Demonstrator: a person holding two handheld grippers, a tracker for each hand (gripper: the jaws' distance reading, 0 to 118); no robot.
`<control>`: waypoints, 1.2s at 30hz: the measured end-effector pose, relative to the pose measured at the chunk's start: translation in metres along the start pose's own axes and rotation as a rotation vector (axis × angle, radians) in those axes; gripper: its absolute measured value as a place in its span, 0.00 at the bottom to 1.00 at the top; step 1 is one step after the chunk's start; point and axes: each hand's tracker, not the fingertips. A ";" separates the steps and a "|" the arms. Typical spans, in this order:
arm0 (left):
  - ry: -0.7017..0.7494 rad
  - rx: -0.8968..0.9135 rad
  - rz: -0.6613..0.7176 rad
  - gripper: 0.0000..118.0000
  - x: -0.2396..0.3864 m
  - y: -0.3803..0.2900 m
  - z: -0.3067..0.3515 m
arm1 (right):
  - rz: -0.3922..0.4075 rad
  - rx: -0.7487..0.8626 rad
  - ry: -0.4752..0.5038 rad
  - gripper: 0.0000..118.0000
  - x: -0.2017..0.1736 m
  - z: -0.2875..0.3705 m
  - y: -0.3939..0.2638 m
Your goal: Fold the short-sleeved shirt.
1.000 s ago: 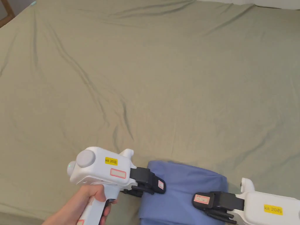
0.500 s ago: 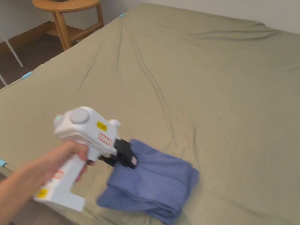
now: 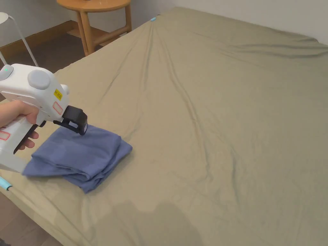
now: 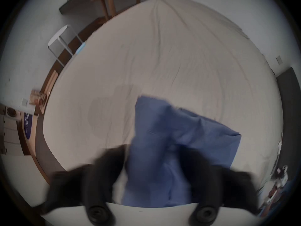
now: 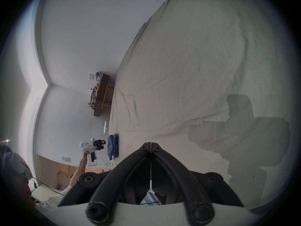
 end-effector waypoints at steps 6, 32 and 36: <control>-0.175 0.157 -0.152 0.12 0.114 -0.025 0.067 | 0.135 0.112 -0.082 0.00 -0.021 0.022 0.025; -0.315 1.025 -0.278 0.00 0.536 -0.095 0.285 | 0.826 0.872 -0.534 0.00 -0.206 0.157 0.140; -0.353 1.011 -0.267 0.04 0.538 -0.088 0.297 | 0.817 0.879 -0.539 0.04 -0.207 0.159 0.144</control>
